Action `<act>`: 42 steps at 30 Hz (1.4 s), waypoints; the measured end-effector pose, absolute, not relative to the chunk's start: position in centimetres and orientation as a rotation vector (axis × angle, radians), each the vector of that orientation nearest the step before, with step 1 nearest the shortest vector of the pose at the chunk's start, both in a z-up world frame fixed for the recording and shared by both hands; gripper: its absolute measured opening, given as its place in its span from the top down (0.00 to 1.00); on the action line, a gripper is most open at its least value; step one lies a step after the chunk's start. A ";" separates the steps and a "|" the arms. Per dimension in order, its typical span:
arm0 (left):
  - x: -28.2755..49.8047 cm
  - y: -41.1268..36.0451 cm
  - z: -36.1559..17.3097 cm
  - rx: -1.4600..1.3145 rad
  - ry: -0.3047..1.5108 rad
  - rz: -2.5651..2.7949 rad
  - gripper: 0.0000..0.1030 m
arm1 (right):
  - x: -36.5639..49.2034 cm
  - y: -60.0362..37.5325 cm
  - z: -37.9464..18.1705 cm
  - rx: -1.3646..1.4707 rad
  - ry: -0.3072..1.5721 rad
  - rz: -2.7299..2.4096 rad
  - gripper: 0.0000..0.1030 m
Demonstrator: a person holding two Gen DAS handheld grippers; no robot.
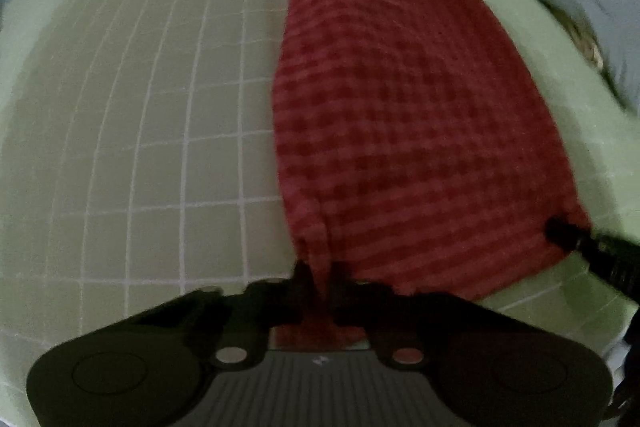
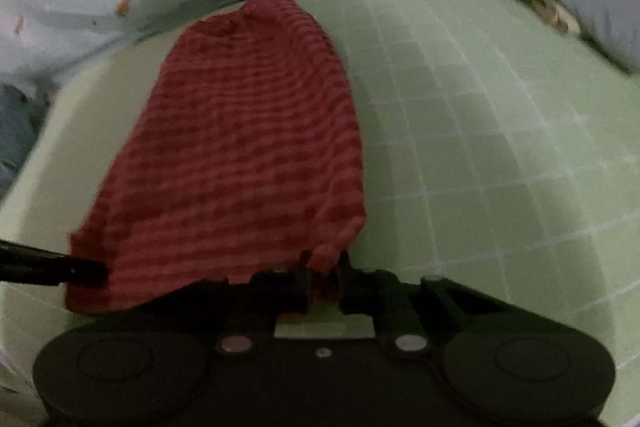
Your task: Fold clothes
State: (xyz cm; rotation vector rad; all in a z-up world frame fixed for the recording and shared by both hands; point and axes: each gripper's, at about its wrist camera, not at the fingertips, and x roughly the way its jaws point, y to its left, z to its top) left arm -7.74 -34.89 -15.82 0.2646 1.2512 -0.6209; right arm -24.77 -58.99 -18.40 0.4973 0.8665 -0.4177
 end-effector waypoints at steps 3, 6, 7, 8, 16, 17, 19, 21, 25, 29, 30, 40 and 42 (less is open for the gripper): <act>-7.0 -34.0 -14.9 0.162 1.279 -0.624 0.96 | -26.0 -58.9 -17.8 0.550 0.839 -0.398 0.91; -7.4 -32.8 -12.0 0.088 1.216 -0.664 0.96 | -27.5 -58.7 -15.7 0.559 0.771 -0.372 0.91; -7.6 -32.4 -10.9 0.084 1.183 -0.673 0.96 | -28.0 -58.5 -14.9 0.556 0.746 -0.362 0.91; -7.7 -32.1 -10.0 0.078 1.156 -0.683 0.96 | -28.5 -58.4 -14.0 0.553 0.721 -0.354 0.91; -7.9 -30.9 -5.9 -0.010 1.059 -0.692 0.96 | -28.3 -59.9 -10.5 0.557 0.588 -0.347 0.91; -7.7 -30.8 -5.5 -0.020 1.049 -0.689 0.96 | -28.0 -60.2 -10.2 0.564 0.570 -0.344 0.91; -7.5 -30.8 -4.7 -0.036 1.023 -0.687 0.96 | -27.6 -60.9 -9.3 0.590 0.526 -0.334 0.91; -7.1 -31.0 -3.5 -0.047 1.003 -0.684 0.96 | -27.0 -61.6 -8.6 0.614 0.487 -0.331 0.91; -6.2 -31.1 -1.2 -0.082 0.980 -0.698 0.96 | -25.6 -62.4 -7.0 0.625 0.430 -0.329 0.91; -4.3 -32.3 -0.1 -0.113 0.961 -0.716 0.96 | -24.0 -62.8 -5.9 0.646 0.374 -0.304 0.91; -3.7 -32.7 -0.1 -0.115 0.959 -0.714 0.96 | -23.5 -63.1 -5.8 0.655 0.368 -0.302 0.91; 5.7 -36.9 -3.7 -0.163 1.036 -0.632 0.96 | -15.0 -69.7 -8.2 0.704 0.440 -0.328 0.91; 8.2 -38.2 -5.0 -0.172 1.052 -0.596 0.96 | -12.8 -71.4 -9.2 0.708 0.481 -0.324 0.91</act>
